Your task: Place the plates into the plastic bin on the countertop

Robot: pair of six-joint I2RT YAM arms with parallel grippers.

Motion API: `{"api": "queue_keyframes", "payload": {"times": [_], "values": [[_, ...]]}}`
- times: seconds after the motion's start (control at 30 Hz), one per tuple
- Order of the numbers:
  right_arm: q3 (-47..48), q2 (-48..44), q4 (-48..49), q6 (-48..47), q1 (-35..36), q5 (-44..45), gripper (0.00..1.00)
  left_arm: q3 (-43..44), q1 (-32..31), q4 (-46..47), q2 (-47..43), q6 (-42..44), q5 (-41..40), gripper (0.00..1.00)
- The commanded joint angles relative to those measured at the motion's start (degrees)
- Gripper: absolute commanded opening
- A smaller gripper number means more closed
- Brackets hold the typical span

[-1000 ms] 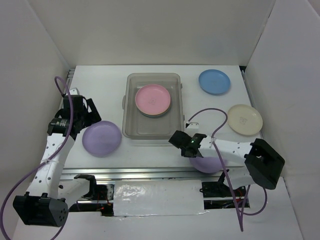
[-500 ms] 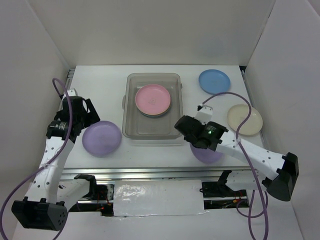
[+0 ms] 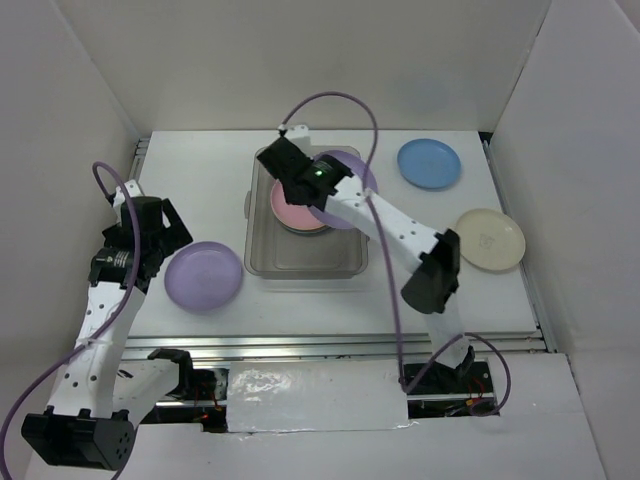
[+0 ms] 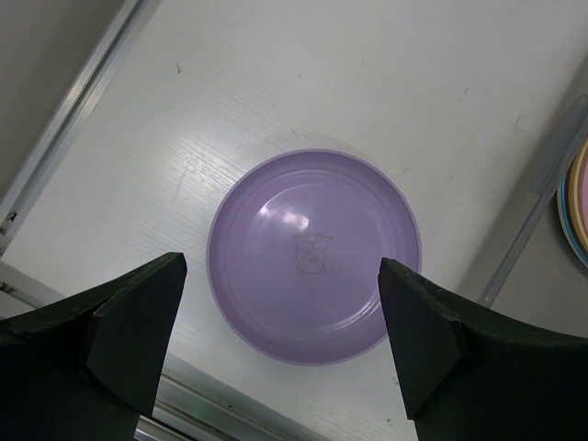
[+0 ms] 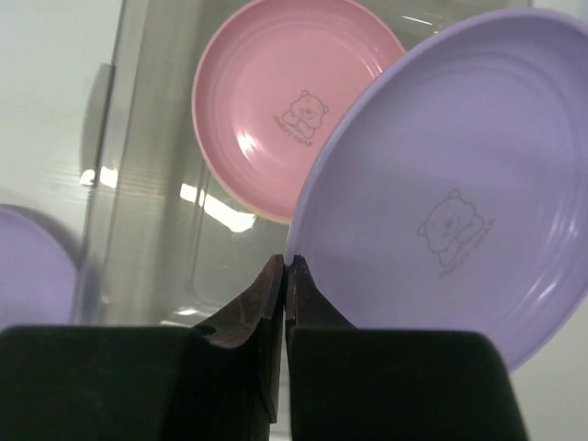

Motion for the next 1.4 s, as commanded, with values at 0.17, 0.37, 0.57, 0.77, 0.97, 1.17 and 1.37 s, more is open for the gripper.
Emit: {"api": "queue_keyframes", "payload": {"times": [0.17, 0.37, 0.57, 0.77, 0.97, 1.17, 1.37], "values": [[1.37, 6.62, 15.35, -14.85, -2.99, -5.54, 0.00, -0.32, 0.22, 1.43, 1.61, 0.02, 1.08, 0.99], [-1.13, 8.18, 23.63, -18.80, -2.30, -9.69, 0.00, -0.32, 0.22, 1.78, 2.05, 0.72, 2.40, 0.99], [2.83, 13.37, 25.48, -21.27, -2.12, -12.77, 0.00, -0.49, 0.13, 1.78, 1.52, 0.54, 1.96, 0.99], [8.02, 18.48, 22.85, -20.57, -1.86, -11.98, 0.00, -0.41, 0.13, 1.78, 1.87, 0.81, 2.67, 0.99], [6.61, 19.53, 23.73, -19.07, -3.17, -11.63, 0.03, -0.76, 0.13, 2.22, 1.34, 1.16, 3.81, 0.99], [5.91, 13.92, 23.99, -19.51, -0.54, -10.49, 1.00, -0.67, 0.22, 1.70, 2.13, 0.81, 2.77, 0.99], [10.13, 3.11, 18.99, -18.38, 4.65, -4.70, 1.00, -0.06, 0.48, -1.20, 4.15, -3.67, -2.78, 0.99]]}}
